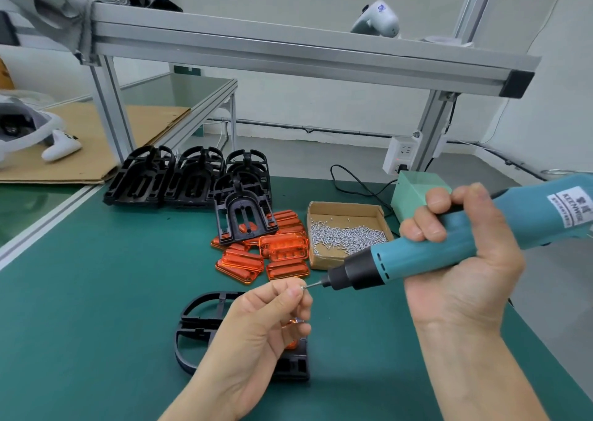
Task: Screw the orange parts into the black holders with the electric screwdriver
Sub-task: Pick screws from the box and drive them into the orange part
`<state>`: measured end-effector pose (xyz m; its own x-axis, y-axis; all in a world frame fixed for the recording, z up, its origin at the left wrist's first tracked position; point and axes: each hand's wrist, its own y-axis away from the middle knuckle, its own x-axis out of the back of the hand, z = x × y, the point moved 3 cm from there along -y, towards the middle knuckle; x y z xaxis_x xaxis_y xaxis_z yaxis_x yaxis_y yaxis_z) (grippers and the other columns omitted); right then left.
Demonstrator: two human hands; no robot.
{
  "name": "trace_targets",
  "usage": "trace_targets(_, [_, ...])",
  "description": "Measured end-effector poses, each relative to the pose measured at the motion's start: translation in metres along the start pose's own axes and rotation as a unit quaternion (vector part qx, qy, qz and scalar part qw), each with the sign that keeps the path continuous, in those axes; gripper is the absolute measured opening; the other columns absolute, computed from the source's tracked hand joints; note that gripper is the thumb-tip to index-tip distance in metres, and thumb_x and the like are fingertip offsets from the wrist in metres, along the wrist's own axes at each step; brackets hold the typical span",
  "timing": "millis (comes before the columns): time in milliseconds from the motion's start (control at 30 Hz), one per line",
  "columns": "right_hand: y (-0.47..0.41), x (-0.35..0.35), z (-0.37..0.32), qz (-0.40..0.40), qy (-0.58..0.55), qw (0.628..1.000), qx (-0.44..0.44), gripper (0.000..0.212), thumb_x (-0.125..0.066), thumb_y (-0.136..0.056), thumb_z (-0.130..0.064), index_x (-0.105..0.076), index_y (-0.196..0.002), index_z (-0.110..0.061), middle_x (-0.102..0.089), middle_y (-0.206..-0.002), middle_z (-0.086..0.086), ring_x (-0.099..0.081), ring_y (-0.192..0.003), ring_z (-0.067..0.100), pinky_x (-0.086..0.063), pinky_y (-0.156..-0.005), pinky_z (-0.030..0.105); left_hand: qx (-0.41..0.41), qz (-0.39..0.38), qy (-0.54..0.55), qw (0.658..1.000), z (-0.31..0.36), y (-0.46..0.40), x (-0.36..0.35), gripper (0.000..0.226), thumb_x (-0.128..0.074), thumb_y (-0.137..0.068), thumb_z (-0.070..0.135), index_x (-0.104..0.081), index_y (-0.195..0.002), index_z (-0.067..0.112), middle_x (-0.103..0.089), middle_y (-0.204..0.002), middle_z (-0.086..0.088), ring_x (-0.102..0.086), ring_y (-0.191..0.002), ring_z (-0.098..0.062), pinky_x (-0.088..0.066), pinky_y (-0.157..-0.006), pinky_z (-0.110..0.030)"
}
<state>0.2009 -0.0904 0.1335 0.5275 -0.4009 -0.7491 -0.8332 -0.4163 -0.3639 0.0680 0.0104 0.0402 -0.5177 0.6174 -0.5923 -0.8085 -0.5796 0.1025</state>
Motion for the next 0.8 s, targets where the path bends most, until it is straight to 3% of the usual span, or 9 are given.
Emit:
trace_targets(267, [0.003, 0.002, 0.003, -0.004, 0.015, 1.0, -0.001, 0.011, -0.054, -0.082, -0.02, -0.044, -0.078, -0.017, -0.053, -0.064, -0.004, -0.042, -0.043, 0.007, -0.041, -0.049, 0.018, 0.02, 0.024, 0.053, 0.998, -0.006, 0.0, 0.002, 0.012, -0.062, -0.073, 0.009, -0.073, -0.071, 0.007, -0.06, -0.069, -0.01, -0.055, -0.057, -0.014, -0.053, -0.049, -0.022])
trace_targets(567, [0.006, 0.009, 0.01, 0.025, 0.011, 1.0, 0.004, 0.011, -0.055, -0.082, -0.02, -0.045, -0.078, -0.017, -0.054, -0.064, -0.004, -0.043, -0.043, 0.007, -0.041, -0.048, 0.018, -0.039, 0.095, 0.014, 0.995, -0.006, 0.001, 0.001, 0.01, -0.062, -0.067, 0.006, -0.07, -0.067, 0.0, -0.061, -0.064, -0.012, -0.056, -0.051, -0.014, -0.052, -0.046, -0.021])
trace_targets(800, [0.004, 0.011, 0.015, 0.041, 0.005, 0.999, -0.01, 0.012, -0.059, -0.08, -0.021, -0.048, -0.077, -0.017, -0.054, -0.066, -0.003, -0.044, -0.044, 0.008, -0.042, -0.048, 0.019, -0.017, 0.118, 0.026, 0.993, -0.006, -0.004, 0.005, 0.011, -0.06, -0.063, 0.0, -0.07, -0.063, -0.003, -0.06, -0.058, -0.016, -0.055, -0.042, -0.015, -0.05, -0.039, -0.022])
